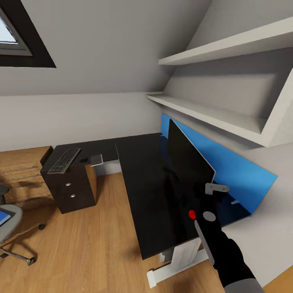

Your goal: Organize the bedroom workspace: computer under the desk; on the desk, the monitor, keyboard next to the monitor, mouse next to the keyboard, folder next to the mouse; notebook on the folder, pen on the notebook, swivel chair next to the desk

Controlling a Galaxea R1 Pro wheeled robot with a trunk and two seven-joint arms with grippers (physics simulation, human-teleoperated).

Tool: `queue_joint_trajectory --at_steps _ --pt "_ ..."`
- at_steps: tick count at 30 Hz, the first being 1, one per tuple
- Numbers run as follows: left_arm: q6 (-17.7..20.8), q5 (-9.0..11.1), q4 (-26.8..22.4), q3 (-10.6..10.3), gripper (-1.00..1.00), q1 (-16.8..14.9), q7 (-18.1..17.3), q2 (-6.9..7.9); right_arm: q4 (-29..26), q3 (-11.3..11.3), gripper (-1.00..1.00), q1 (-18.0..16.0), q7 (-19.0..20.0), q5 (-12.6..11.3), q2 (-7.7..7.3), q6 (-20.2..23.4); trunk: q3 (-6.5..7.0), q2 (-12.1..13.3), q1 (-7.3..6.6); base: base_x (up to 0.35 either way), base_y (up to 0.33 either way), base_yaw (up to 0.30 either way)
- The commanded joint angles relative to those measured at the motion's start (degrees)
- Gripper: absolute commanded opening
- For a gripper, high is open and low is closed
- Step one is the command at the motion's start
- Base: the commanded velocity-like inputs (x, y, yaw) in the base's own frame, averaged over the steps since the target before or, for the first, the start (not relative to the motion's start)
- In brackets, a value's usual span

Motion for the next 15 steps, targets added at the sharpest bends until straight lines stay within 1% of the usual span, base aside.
queue_joint_trajectory --at_steps 1,6,11,15 --pt "-0.2 0.0 0.0 -0.1 1.00 0.0 0.2 0.00 0.0 0.1 1.00 -0.1 -0.3 0.5 -0.01 0.6 -0.11 -0.1 0.03 0.000 -0.024 0.000" --pt "-0.2 0.0 0.0 -0.1 1.00 0.0 0.2 0.01 -0.1 0.1 1.00 0.0 -0.3 0.5 0.00 0.6 -0.11 -0.1 0.03 0.000 -0.020 0.000" --pt "-0.2 0.0 0.0 -0.1 1.00 0.0 0.2 0.01 -0.1 0.1 1.00 0.0 -0.4 0.5 0.00 0.8 -0.11 -0.1 0.03 0.000 -0.176 0.000" --pt "-0.2 0.0 0.0 -0.1 1.00 0.0 0.2 0.01 -0.1 0.1 1.00 0.0 -0.4 0.5 0.00 0.8 -0.11 -0.1 0.03 0.000 -0.077 0.000"
